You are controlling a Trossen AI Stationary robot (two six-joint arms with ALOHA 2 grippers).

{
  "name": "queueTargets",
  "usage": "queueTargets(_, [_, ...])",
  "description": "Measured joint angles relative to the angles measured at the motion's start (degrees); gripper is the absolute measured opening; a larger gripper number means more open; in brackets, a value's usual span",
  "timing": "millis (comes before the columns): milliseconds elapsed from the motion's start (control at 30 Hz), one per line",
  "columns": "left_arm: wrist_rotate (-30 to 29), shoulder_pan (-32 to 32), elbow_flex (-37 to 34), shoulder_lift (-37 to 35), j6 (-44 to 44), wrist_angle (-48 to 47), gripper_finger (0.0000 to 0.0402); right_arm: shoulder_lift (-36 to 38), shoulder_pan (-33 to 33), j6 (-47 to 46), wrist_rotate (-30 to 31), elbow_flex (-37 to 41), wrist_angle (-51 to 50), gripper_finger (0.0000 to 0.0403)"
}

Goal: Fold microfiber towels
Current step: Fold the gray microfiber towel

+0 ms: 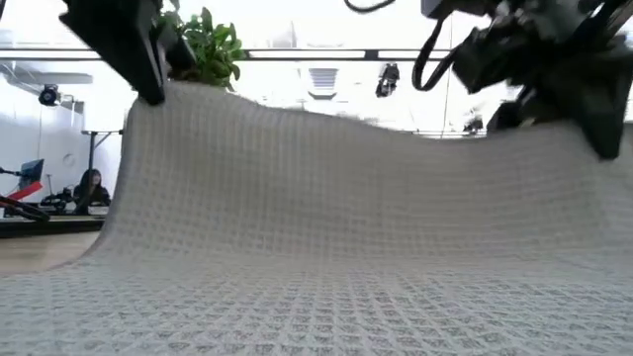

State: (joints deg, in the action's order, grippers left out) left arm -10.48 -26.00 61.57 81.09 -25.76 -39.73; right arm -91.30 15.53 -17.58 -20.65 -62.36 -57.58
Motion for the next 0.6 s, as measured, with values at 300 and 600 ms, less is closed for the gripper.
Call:
queueTargets(300, [4.15,4.66,-7.90,-0.31,1.25,5.05,0.0000,0.08,-4.95,0.06,0.36,7.63,12.26,0.0008])
queueTargets(600, [7.07,9.43,-14.31,-0.58,2.67,12.45,0.0000,0.08,-8.38,2.18,3.31,10.33,13.18,0.0008])
